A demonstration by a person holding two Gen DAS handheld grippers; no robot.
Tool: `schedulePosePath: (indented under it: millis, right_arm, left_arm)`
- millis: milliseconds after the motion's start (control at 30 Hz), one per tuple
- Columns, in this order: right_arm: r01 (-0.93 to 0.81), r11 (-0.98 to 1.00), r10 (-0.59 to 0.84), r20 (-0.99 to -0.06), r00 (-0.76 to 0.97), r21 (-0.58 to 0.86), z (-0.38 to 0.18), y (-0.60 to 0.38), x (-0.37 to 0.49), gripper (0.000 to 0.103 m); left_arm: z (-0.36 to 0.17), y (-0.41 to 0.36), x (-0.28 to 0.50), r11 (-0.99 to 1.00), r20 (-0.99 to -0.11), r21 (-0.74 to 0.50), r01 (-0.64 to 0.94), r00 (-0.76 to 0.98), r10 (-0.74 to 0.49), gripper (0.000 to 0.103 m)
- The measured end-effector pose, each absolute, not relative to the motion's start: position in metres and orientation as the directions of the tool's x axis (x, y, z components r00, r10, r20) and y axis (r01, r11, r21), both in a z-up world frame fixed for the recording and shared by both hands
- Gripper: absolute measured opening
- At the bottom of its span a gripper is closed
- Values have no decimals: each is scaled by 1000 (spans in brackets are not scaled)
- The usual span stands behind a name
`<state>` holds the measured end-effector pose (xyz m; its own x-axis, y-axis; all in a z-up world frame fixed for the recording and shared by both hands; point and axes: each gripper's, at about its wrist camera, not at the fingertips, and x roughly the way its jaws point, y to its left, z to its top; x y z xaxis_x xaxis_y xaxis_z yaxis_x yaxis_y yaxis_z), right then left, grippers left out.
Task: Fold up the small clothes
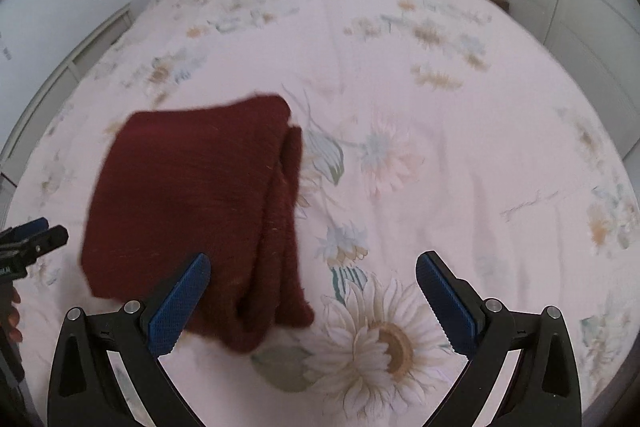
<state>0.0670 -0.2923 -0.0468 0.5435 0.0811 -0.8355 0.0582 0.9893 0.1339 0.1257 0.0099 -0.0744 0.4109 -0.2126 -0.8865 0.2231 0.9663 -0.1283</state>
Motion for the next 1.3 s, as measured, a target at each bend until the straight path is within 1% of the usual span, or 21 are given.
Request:
schedulePosePath:
  millis: [67, 200, 300, 433, 667, 1000, 1300]
  right_arm:
    - [59, 991, 71, -833, 549, 124, -28, -290, 54, 103]
    - [63, 994, 35, -811, 584, 88, 5, -286, 28, 103]
    - [63, 994, 34, -803, 595, 88, 19, -288, 12, 103]
    - [76, 994, 12, -796, 606, 73, 31, -289, -10, 103]
    - [100, 994, -18, -798, 603, 53, 35, -293, -37, 103]
    - [124, 992, -44, -800, 599, 38, 37, -299, -51, 103]
    - [124, 992, -54, -798, 600, 26, 40, -299, -54, 103]
  left_arm:
    - [-57, 12, 118, 968, -878, -125, 218, 430, -211, 102]
    - [-20, 12, 93, 974, -858, -62, 217, 487, -163, 102]
    - [1, 12, 74, 974, -846, -51, 222, 508, -160, 102]
    - [14, 16, 56, 984, -842, -17, 179, 528, -111, 102]
    - [18, 19, 33, 985, -836, 33, 167, 545, -64, 102]
    - [6, 14, 18, 979, -850, 41, 198, 522, -70, 102]
    - [2, 16, 17, 980, -854, 52, 191, 518, -55, 102]
